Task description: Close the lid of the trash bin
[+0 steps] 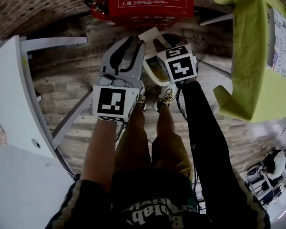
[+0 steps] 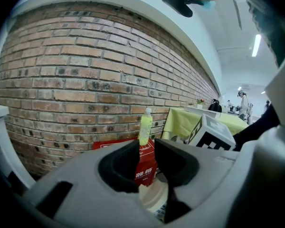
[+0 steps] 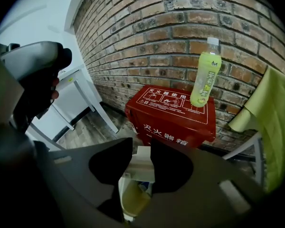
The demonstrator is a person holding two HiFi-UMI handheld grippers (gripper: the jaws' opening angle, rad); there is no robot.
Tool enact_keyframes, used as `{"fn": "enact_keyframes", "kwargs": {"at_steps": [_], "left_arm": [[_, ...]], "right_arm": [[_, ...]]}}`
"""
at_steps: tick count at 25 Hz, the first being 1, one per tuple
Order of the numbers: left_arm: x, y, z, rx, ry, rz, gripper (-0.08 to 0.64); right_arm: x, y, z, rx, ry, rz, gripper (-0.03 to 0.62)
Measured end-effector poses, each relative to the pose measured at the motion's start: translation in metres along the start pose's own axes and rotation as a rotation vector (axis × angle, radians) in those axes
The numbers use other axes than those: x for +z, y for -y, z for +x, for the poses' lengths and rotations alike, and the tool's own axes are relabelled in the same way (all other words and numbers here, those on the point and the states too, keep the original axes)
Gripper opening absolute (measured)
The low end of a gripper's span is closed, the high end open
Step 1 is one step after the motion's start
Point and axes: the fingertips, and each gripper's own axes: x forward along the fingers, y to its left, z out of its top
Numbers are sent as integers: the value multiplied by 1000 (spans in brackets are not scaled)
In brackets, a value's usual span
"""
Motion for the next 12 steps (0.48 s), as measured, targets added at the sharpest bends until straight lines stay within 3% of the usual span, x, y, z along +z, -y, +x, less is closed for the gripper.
{"fn": "enact_keyframes", "kwargs": {"at_steps": [12], "left_arm": [[-12,14,-1,-9,-4,0,95]], "right_arm": [[-21,2,-7,-39,5,4,138]]}}
